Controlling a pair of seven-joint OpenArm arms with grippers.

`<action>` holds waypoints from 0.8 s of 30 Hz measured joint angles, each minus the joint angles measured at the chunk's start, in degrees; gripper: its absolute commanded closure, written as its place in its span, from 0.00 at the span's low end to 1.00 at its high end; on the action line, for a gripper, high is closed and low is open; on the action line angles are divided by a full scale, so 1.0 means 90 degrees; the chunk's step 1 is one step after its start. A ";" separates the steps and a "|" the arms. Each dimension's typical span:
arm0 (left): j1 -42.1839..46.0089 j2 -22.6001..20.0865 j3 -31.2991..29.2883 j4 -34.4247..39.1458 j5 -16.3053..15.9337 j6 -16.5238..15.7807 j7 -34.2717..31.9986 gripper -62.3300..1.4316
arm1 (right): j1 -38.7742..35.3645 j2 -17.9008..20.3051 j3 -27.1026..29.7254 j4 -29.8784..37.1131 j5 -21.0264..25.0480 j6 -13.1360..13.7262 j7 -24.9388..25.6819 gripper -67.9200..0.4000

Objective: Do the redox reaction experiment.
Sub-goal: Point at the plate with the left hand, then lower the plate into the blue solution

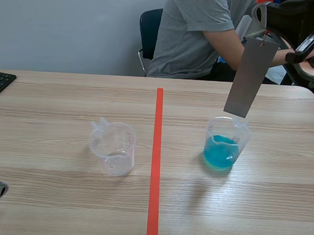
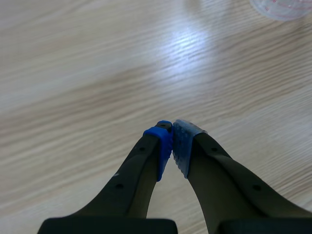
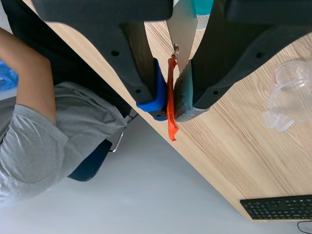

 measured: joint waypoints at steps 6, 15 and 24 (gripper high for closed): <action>0.0835 0.0714 -0.0597 0.0000 0.0471 0.0000 -0.0192 0.93 | 0.0000 0.0000 0.0000 0.0000 0.0000 0.0000 0.0000 0.98; 0.1309 0.1433 -0.0967 0.0000 0.0877 0.0019 -0.0333 0.93 | 0.0000 0.0000 0.0000 0.0000 0.0000 0.0000 -0.0002 0.98; 0.1285 0.1496 -0.0967 0.0000 0.0872 0.0024 -0.0328 0.93 | 0.0000 0.0000 0.0000 0.0000 -0.0002 0.0000 -0.0002 0.98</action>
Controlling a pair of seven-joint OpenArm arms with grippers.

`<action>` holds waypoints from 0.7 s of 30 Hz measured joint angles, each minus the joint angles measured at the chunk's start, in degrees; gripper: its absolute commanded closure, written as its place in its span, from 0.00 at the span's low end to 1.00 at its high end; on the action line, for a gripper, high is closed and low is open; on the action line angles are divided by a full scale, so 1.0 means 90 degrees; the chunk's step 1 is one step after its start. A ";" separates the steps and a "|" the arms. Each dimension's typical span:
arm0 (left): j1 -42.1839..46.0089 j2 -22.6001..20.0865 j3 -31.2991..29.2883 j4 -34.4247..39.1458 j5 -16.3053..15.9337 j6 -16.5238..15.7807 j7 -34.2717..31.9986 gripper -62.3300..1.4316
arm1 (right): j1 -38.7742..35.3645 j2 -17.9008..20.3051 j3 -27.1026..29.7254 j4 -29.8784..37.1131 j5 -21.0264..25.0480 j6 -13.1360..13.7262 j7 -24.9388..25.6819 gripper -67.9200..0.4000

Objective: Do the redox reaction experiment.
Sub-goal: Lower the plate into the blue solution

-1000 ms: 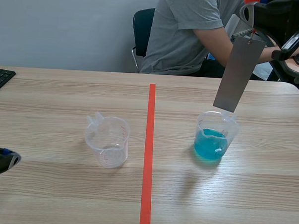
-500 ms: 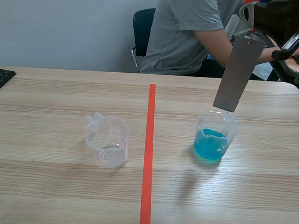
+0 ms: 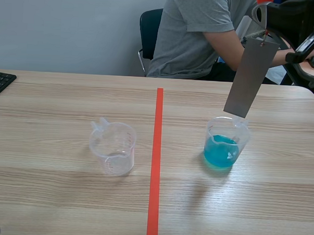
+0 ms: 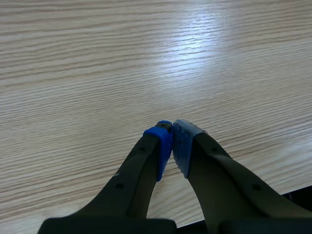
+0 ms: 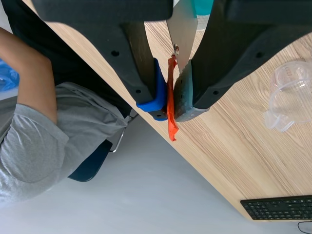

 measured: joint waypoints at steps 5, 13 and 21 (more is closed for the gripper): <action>-0.0049 0.0000 0.0000 0.0000 -0.0002 -0.0002 -0.0002 0.93 | 0.0002 -0.0080 0.0000 0.0000 -0.0100 -0.0002 0.0002 0.98; -0.0049 0.0000 0.0000 0.0000 -0.0002 -0.0002 0.0000 0.93 | 0.0019 -0.0367 0.0000 -0.0335 -0.0168 0.0197 0.0034 0.98; -0.0049 0.0000 0.0000 0.0000 -0.0002 -0.0002 0.0000 0.93 | 0.0017 -0.0738 0.0000 -0.1081 -0.0539 0.0333 0.0342 0.98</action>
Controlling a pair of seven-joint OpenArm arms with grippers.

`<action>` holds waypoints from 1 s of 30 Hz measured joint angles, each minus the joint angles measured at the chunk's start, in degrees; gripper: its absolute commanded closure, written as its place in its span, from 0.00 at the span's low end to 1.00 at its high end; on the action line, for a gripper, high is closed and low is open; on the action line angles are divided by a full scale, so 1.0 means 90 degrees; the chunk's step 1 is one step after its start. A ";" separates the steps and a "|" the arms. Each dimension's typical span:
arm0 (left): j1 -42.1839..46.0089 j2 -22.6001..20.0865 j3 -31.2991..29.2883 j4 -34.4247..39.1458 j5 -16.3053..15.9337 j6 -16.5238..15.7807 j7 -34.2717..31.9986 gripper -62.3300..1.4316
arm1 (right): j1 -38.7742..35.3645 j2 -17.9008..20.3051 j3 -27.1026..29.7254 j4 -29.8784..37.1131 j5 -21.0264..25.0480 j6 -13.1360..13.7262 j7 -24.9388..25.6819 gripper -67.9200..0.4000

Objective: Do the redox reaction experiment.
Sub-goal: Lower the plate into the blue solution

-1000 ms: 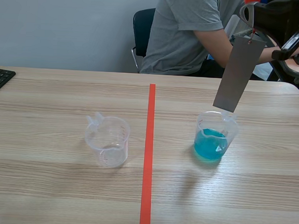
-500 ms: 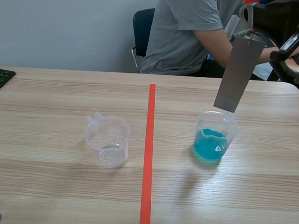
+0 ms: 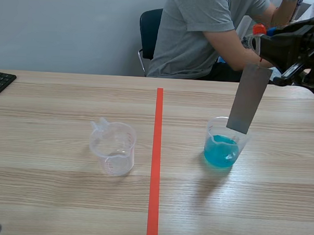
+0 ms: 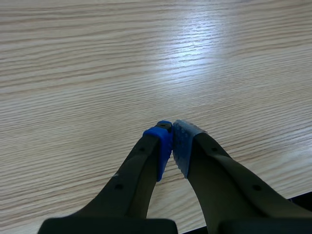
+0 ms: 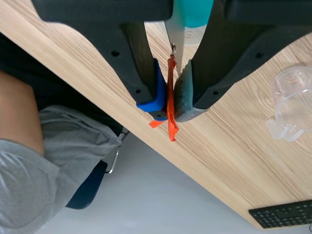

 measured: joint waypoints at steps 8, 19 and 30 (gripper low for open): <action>0.0000 0.0000 0.0000 0.0000 0.0000 0.0000 0.0000 0.93 | 0.0112 -0.0328 -0.0231 -0.0729 -0.0653 0.0051 0.0556 0.98; 0.0000 0.0000 0.0000 0.0000 -0.0002 0.0000 0.0002 0.93 | 0.0563 -0.0641 -0.0809 -0.2101 -0.1411 0.0102 0.1355 0.98; 0.0000 0.0000 0.0000 0.0000 -0.0002 0.0000 0.0044 0.93 | 0.0600 -0.0738 -0.0826 -0.2217 -0.1661 0.0143 0.1443 0.98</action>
